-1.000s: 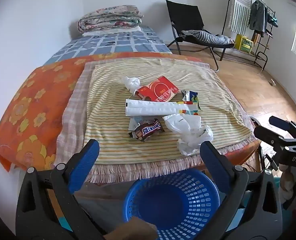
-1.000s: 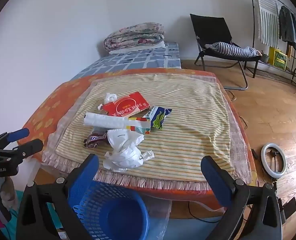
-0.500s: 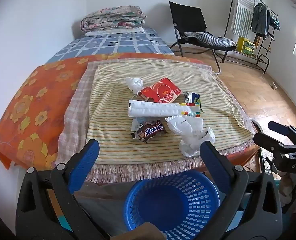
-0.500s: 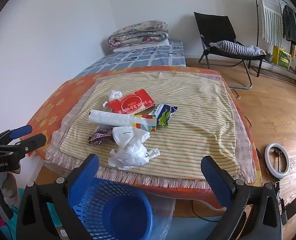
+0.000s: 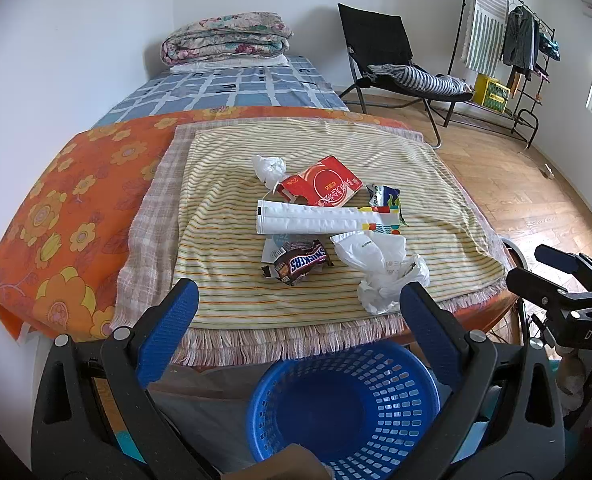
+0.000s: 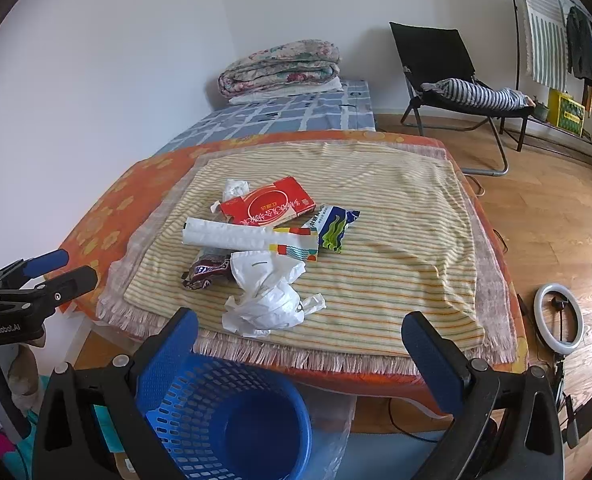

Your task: Collect trash

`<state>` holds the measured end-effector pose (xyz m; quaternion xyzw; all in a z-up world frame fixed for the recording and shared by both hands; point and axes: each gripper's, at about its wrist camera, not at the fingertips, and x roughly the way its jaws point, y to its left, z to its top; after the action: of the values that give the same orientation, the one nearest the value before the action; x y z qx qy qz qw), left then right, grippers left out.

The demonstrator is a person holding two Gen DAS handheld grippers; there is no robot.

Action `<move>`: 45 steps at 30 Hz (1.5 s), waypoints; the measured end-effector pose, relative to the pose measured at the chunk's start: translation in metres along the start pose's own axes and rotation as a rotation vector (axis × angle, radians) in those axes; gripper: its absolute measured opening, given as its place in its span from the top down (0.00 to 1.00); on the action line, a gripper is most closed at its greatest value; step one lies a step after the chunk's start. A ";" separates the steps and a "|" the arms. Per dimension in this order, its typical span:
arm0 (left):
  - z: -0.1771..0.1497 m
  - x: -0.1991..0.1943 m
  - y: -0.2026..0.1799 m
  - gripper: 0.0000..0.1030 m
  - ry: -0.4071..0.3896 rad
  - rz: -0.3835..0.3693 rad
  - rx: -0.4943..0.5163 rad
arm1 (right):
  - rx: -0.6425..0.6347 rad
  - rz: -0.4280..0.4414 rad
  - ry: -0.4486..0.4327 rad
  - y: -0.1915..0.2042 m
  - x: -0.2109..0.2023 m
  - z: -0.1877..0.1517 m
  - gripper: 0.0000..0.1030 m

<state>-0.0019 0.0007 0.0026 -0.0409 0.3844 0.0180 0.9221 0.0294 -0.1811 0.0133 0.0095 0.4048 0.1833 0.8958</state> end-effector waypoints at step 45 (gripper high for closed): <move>0.000 0.001 0.001 0.01 0.001 0.000 -0.001 | 0.012 0.011 0.011 0.003 0.001 -0.004 0.00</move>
<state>-0.0015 0.0014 0.0022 -0.0414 0.3850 0.0182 0.9218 0.0265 -0.1778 0.0104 0.0159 0.4108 0.1861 0.8924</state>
